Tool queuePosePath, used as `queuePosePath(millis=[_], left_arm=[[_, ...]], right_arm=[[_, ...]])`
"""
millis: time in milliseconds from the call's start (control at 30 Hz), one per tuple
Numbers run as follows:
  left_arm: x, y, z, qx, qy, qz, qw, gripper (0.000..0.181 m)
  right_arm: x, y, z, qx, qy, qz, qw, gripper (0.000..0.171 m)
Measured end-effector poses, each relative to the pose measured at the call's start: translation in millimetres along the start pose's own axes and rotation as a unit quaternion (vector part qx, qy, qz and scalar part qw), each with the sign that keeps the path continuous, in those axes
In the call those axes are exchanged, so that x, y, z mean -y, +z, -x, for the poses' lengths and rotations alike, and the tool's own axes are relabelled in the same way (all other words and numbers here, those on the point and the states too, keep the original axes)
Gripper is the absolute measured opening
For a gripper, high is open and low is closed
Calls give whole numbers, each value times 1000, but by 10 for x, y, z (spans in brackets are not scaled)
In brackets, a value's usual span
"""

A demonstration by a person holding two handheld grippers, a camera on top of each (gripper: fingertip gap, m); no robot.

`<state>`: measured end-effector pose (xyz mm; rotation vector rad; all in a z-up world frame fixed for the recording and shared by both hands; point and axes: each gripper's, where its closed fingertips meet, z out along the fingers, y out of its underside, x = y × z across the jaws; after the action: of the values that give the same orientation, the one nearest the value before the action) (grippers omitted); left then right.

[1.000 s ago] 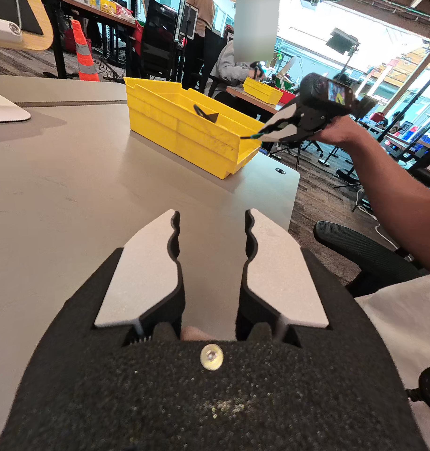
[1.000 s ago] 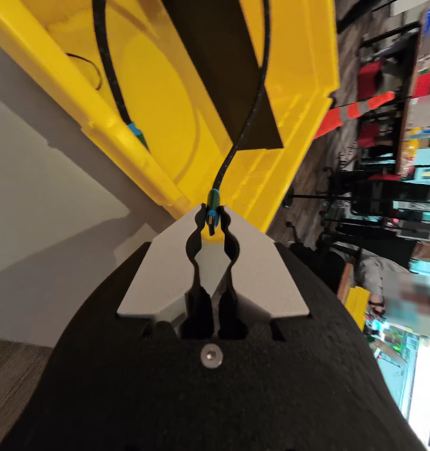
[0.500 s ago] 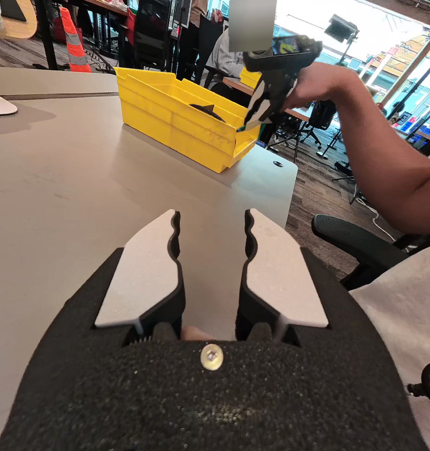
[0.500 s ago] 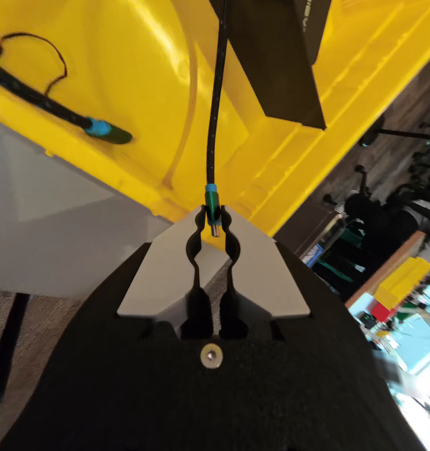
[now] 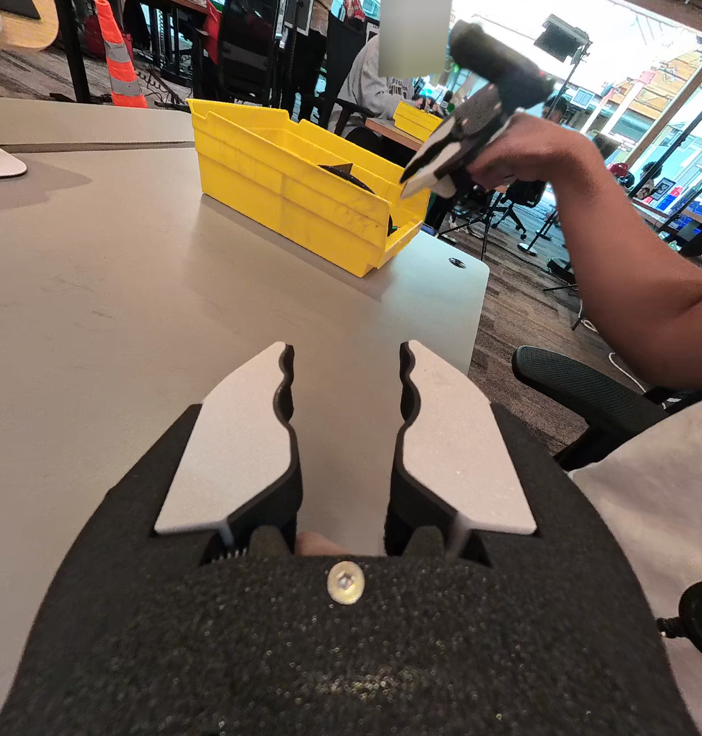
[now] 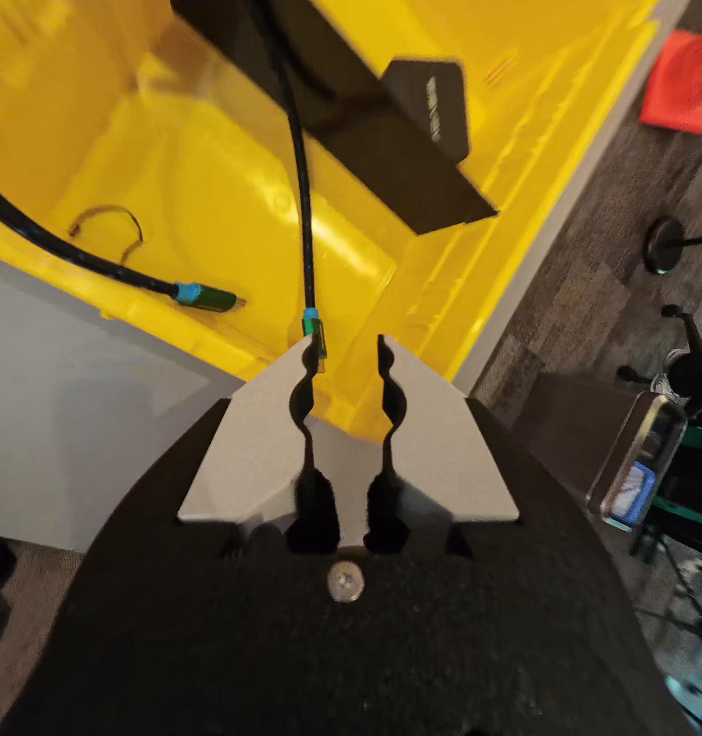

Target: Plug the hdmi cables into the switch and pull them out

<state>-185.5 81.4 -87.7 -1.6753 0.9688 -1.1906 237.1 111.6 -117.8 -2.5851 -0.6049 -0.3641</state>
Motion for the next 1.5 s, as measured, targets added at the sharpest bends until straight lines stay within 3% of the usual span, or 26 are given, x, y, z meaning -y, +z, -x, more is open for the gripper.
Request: queuePosePath(millis=[33,167,333,500,600,733,1033,1133,1233,1333,1500], left_arm=[[-5,1,7,2,1,2,1000,51],[-23,-4,68,16,11,8,1000,51],[-30,-57,288,74,23,15,997,46],[52,-251,588,158,24,-2,987,41],[93,-461,717,203,32,-17,978,41],[-109,-687,870,263,33,5,964,40],[-139,-629,841,251,18,19,968,42],[126,-705,761,208,18,20,978,45],[508,-933,1003,214,71,63,972,48],[891,-1222,1546,256,165,139,942,56],[1226,-1775,3039,394,317,300,809,56]], right_arm=[[78,-97,-40,-7,17,-33,999,30],[507,-457,-1,-26,97,-208,973,31],[741,-527,432,-17,216,-382,899,33],[814,-439,876,-18,289,-417,861,33],[766,-411,1031,-25,289,-405,867,33],[626,-309,1035,-33,308,-394,865,32],[645,-315,958,-21,316,-402,859,32],[586,-408,856,-60,305,-414,856,31],[559,-403,830,-51,318,-417,850,31],[577,-379,842,-15,346,-422,838,31],[536,-359,837,5,375,-419,827,32]])
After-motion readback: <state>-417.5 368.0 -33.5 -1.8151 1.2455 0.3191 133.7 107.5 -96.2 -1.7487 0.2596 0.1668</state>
